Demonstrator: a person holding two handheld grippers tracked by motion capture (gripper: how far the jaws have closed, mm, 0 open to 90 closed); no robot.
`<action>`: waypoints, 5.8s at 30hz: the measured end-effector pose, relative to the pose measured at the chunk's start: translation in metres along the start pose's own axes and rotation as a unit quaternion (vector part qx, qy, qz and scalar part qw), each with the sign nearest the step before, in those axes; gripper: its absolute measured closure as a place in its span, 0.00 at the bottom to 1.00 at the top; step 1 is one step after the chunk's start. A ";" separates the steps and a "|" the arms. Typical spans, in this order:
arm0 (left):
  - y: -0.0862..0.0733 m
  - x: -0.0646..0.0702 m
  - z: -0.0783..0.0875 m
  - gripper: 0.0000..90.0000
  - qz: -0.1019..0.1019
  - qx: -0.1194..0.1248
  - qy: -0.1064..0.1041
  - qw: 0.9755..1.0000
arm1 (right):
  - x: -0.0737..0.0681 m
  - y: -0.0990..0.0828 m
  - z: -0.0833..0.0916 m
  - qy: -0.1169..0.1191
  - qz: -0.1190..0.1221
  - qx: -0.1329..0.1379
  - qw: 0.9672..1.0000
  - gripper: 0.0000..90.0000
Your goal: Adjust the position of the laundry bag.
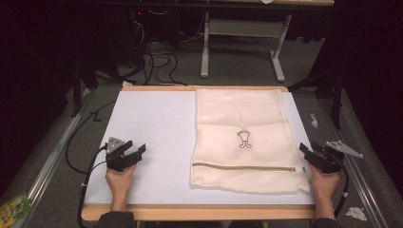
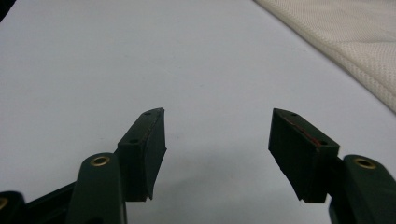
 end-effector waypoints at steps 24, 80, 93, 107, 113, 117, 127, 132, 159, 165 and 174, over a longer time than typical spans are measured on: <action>-0.001 0.008 0.005 0.40 -0.033 -0.003 -0.003 0.999 | -0.011 -0.002 -0.001 0.049 0.006 -0.016 0.999 0.52; 0.022 0.200 -0.039 0.42 -0.116 -0.116 -0.099 0.981 | -0.021 0.002 -0.029 0.002 0.013 -0.186 0.982 0.50; 0.014 0.210 -0.056 0.55 -0.132 -0.138 -0.083 0.978 | -0.016 -0.008 -0.037 0.016 -0.019 -0.215 0.976 0.54; 0.019 0.210 -0.054 0.95 -0.154 -0.123 -0.094 0.976 | -0.021 -0.008 -0.036 0.047 -0.005 -0.226 0.973 0.96; 0.028 0.208 -0.050 0.96 -0.147 -0.113 -0.104 0.977 | -0.023 -0.006 -0.032 0.062 -0.012 -0.217 0.974 0.97; 0.033 0.206 -0.048 0.96 -0.146 -0.107 -0.107 0.978 | -0.025 -0.004 -0.031 0.066 -0.009 -0.210 0.976 0.97; 0.045 0.200 -0.043 0.96 -0.139 -0.096 -0.110 0.980 | -0.031 0.001 -0.027 0.075 -0.003 -0.195 0.978 0.97; 0.047 0.195 -0.042 0.96 -0.140 -0.097 -0.103 0.980 | -0.036 0.004 -0.028 0.087 0.001 -0.179 0.980 0.97; 0.049 0.158 -0.038 0.95 -0.116 -0.099 -0.095 0.984 | -0.065 0.008 -0.042 0.117 0.007 -0.166 0.979 0.98; 0.050 0.149 -0.036 0.95 -0.107 -0.099 -0.089 0.985 | -0.072 0.008 -0.046 0.126 0.007 -0.167 0.978 0.98; 0.048 0.133 -0.034 0.95 -0.104 -0.096 -0.077 0.987 | -0.084 0.011 -0.052 0.138 0.013 -0.166 0.976 0.98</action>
Point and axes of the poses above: each handheld gripper's, and its own axes: z roughly backward along the jaws, y roughly out of its top, x roughly to its right, the point moved 9 cm from there along -z, roughly forward along the jaws, and after that the axes turned 15 degrees about y, right-handed, at the moved point
